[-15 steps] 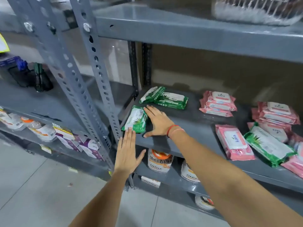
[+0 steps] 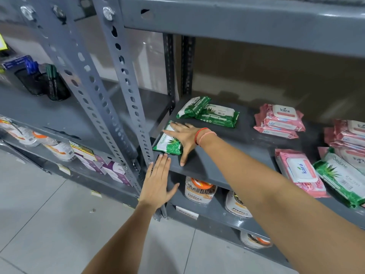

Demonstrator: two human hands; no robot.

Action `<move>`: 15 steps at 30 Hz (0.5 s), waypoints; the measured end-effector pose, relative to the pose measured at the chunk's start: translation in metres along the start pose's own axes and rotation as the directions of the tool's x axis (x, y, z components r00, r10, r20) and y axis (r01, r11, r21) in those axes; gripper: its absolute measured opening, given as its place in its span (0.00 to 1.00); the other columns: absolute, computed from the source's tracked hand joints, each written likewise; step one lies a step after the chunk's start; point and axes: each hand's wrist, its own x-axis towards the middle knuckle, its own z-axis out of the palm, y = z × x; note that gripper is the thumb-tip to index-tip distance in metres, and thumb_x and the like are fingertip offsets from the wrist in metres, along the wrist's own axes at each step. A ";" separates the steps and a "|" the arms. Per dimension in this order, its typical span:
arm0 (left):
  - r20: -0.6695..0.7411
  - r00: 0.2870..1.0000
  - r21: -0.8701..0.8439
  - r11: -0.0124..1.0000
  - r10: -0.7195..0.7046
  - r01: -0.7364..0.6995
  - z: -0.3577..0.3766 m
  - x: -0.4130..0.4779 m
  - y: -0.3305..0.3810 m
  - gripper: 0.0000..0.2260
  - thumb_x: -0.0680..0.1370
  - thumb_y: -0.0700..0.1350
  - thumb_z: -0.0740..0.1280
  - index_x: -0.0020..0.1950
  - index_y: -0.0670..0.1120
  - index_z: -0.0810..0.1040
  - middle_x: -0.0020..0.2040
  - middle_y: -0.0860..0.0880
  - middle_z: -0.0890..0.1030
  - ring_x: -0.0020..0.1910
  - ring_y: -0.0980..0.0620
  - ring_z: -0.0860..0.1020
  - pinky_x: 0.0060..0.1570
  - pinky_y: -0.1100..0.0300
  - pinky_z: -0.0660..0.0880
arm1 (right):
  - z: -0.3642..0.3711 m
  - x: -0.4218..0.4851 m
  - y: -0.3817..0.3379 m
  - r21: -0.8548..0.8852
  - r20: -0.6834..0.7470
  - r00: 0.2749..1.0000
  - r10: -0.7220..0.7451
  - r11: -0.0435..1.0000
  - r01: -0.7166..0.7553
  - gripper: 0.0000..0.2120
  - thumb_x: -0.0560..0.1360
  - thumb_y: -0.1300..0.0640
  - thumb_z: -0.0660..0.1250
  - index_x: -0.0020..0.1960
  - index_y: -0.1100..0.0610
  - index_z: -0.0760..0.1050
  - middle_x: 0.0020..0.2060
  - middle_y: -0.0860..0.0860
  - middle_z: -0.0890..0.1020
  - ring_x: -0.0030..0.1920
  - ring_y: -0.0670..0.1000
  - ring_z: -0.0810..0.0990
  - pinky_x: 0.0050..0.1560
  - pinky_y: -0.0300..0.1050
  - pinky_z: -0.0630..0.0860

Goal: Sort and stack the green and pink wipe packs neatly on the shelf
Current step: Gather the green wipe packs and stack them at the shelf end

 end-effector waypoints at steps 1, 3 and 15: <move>-0.009 1.000 -0.009 1.000 -0.001 0.001 0.001 0.000 0.000 0.36 0.74 0.62 0.54 0.74 0.40 0.55 0.74 0.41 0.62 0.74 0.45 0.57 0.71 0.45 0.54 | -0.004 0.002 -0.002 -0.032 0.032 0.999 0.010 0.999 -0.009 0.65 0.56 0.40 0.80 0.77 0.46 0.39 0.77 0.57 0.40 0.77 0.58 0.41 0.75 0.58 0.43; -0.009 1.000 -0.017 1.000 -0.007 0.007 0.002 0.000 0.000 0.37 0.73 0.62 0.55 0.74 0.40 0.55 0.74 0.41 0.63 0.74 0.45 0.57 0.72 0.45 0.54 | -0.012 0.005 -0.005 -0.121 0.081 0.996 0.040 0.992 -0.030 0.64 0.57 0.48 0.81 0.77 0.46 0.39 0.77 0.56 0.42 0.77 0.59 0.47 0.74 0.59 0.52; 0.003 1.000 -0.081 0.996 -0.023 0.023 0.003 -0.001 0.000 0.41 0.71 0.63 0.57 0.76 0.42 0.50 0.75 0.42 0.59 0.75 0.47 0.52 0.72 0.47 0.52 | -0.017 -0.004 -0.011 -0.291 -0.026 0.995 0.101 0.951 -0.105 0.51 0.60 0.55 0.80 0.74 0.51 0.55 0.72 0.57 0.60 0.72 0.59 0.60 0.69 0.64 0.60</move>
